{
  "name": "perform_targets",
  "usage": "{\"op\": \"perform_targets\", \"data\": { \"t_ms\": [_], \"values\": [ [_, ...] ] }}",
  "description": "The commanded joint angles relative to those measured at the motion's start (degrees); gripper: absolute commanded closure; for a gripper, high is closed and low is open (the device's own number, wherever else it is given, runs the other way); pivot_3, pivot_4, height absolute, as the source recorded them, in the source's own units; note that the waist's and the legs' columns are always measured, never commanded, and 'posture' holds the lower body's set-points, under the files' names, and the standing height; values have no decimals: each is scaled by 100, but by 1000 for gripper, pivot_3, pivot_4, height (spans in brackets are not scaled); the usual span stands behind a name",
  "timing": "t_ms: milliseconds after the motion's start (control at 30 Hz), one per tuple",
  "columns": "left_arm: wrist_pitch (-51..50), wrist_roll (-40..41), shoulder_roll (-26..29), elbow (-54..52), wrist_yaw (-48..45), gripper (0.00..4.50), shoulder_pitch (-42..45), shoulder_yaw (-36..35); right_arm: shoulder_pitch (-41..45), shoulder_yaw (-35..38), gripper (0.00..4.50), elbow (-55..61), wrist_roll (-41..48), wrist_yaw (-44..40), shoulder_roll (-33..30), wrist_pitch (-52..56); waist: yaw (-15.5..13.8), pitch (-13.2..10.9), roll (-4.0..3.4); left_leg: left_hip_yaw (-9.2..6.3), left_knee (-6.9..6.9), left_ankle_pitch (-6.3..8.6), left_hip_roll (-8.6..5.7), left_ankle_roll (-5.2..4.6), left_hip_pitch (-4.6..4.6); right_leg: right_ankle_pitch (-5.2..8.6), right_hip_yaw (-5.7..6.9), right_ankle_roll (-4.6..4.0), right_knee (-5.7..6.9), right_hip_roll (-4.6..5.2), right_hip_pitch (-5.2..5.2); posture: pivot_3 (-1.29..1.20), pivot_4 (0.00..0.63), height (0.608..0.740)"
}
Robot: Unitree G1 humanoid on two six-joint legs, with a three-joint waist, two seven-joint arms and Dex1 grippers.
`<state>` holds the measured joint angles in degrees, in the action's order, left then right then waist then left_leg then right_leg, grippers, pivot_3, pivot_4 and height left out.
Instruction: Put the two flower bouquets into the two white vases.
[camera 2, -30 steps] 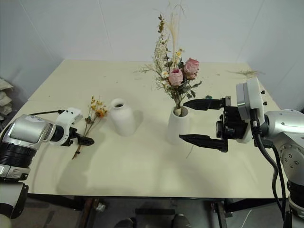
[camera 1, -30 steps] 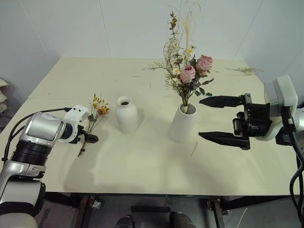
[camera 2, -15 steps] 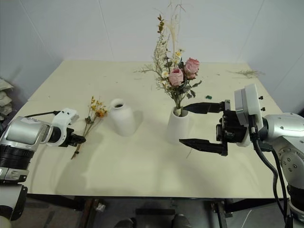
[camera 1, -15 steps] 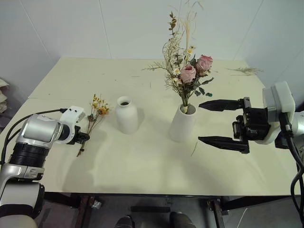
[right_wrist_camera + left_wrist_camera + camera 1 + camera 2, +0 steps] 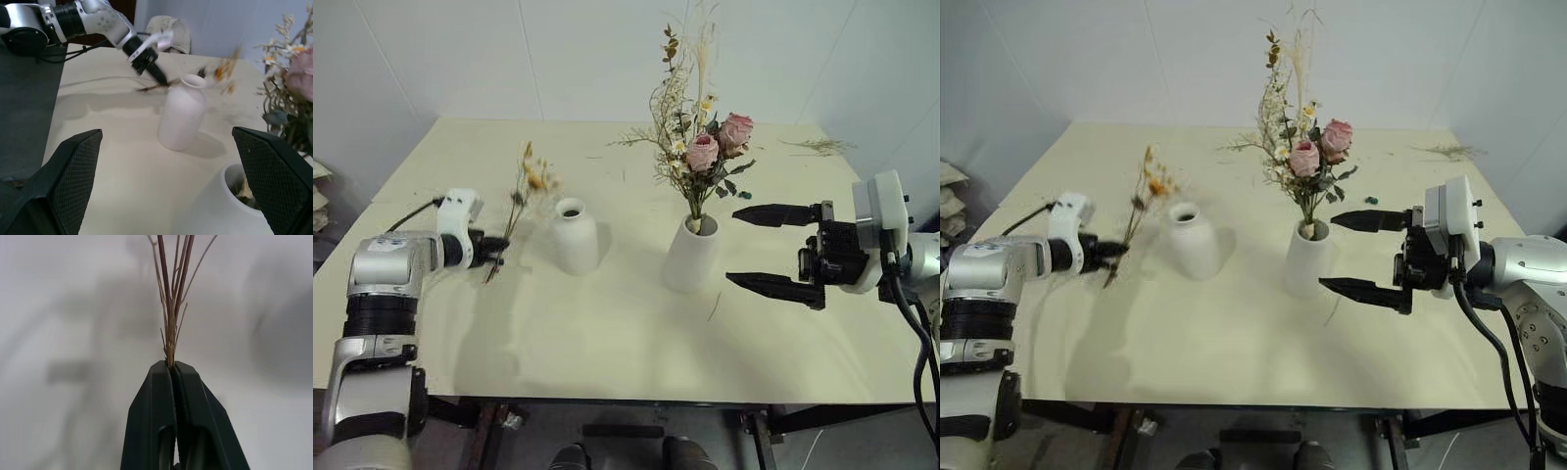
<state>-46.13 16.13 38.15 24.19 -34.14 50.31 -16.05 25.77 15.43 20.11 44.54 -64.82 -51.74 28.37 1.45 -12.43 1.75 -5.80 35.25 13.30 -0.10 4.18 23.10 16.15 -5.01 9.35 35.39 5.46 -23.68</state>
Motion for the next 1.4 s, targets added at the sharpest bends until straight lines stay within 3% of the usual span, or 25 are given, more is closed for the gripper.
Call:
{"op": "perform_targets", "data": {
  "t_ms": [33, 167, 367, 633, 900, 1400],
  "values": [
    [1509, 1009, -385, -167, -123, 4473, 342, -1279, -68, 221, 0, 97, 0, 128, -3, -101, 4, 0, 0, 0, 0, 0, 0, 0, 1, -1, 0, 1, -3, 1, 0, 0, 150, 740],
    [1906, 1617, -666, -358, -520, 4473, 441, -1479, -92, 233, 0, 95, -6, 270, 31, -96, 26, 1, 0, 7, -1, 2, 0, 2, -1, -1, -1, 2, -5, 1, 0, 0, 150, 740],
    [1500, 2637, -955, -1013, -1556, 4473, 266, -1211, -68, 202, 0, 90, -31, 464, 135, -120, 10, 1, 1, 6, 20, 2, -1, 1, 1, -4, -2, 7, 4, 0, 4, 0, 150, 740],
    [1958, 2444, -1095, -814, -1989, 4473, 83, -669, -70, 150, 0, 167, -58, 682, 276, -167, 28, 1, 2, 7, 39, 2, -1, 0, -5, -12, -4, 7, 5, -3, 15, 0, 150, 740],
    [2817, 2170, -1264, -242, -2140, 4473, 7, -506, -198, 263, 0, 321, -10, 951, 307, -126, 9, 1, 1, 6, 37, 3, -1, -1, -4, -12, -4, 7, 0, -3, 16, 0, 150, 740],
    [3444, 2033, -1552, 302, -2317, 4473, -336, -340, -414, 358, 0, 581, 177, 1314, 312, -22, 13, 1, 1, 5, 37, 4, -1, -3, -2, -13, -4, 9, -3, -3, 16, 0, 150, 740]
  ]
}}
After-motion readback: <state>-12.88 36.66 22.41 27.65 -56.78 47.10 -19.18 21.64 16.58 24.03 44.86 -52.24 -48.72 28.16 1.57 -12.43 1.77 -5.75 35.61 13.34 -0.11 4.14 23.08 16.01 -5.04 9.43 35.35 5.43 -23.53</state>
